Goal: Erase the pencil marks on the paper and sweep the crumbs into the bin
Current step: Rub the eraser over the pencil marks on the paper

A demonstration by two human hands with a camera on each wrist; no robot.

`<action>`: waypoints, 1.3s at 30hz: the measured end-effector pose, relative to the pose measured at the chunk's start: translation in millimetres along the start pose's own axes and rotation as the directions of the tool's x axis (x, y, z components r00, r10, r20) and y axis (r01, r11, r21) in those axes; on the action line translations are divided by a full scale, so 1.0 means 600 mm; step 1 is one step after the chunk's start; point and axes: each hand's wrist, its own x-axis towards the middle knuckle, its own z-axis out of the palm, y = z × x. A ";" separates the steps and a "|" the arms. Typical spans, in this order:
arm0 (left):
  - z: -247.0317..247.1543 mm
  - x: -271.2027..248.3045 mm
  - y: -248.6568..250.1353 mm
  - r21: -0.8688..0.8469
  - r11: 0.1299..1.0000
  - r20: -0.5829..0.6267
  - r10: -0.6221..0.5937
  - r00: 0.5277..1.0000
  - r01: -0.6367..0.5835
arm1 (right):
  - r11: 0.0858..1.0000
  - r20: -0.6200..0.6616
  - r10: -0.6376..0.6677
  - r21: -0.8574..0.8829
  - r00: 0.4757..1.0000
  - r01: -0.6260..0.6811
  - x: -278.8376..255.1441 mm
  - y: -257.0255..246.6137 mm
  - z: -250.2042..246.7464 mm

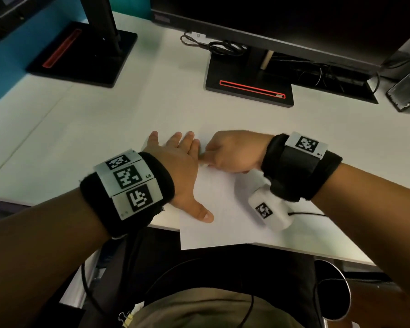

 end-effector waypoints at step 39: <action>0.005 0.003 -0.002 -0.003 1.000 -0.010 0.002 1.000 -0.002 | 1.000 -0.013 -0.012 -0.018 1.000 0.011 -0.026 0.018 -0.001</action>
